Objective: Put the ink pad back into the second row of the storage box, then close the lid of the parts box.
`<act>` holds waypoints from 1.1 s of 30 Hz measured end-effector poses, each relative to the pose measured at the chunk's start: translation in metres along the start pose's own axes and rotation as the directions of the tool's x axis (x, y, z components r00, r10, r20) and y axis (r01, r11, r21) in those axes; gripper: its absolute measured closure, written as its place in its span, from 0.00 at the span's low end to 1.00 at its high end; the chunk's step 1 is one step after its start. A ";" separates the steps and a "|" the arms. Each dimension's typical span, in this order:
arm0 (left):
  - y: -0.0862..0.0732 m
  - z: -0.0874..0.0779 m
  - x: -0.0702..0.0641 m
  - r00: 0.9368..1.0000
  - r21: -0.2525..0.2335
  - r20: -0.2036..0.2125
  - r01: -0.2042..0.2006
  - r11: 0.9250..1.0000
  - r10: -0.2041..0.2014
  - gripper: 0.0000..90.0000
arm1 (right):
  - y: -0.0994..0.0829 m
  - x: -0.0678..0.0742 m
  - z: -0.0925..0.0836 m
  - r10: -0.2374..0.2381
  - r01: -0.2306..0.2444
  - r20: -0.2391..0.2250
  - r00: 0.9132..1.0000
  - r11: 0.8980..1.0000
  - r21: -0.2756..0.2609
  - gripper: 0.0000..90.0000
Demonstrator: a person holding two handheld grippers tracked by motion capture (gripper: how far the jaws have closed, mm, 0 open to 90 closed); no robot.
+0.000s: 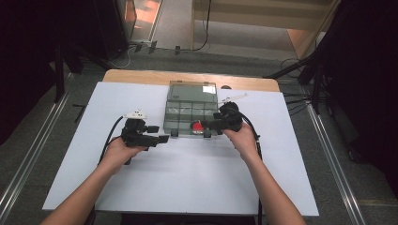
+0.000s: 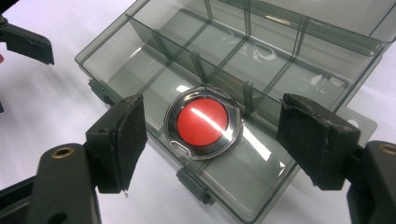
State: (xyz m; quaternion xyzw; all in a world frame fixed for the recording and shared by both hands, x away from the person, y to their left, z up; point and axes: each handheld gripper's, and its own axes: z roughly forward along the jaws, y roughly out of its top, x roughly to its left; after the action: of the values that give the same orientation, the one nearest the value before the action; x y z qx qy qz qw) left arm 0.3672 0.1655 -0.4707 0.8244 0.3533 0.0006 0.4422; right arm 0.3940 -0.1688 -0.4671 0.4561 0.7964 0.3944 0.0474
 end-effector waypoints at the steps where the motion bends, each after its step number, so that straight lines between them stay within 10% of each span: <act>1: 0.001 0.001 0.000 1.000 -0.002 0.001 -0.001 1.000 0.001 0.33 | 0.000 0.000 0.000 0.001 -0.001 -0.001 1.000 1.000 0.000 0.28; 33: 0.050 0.024 0.026 0.998 -0.020 -0.043 0.047 0.999 -0.048 0.33 | 0.003 -0.016 0.000 0.042 -0.042 0.009 0.999 0.999 -0.026 0.27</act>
State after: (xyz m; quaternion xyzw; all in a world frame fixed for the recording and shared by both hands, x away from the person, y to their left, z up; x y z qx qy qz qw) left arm 0.4230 0.1451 -0.4570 0.8113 0.3824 0.0114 0.4421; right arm 0.4053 -0.1803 -0.4693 0.4738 0.7812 0.4034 0.0490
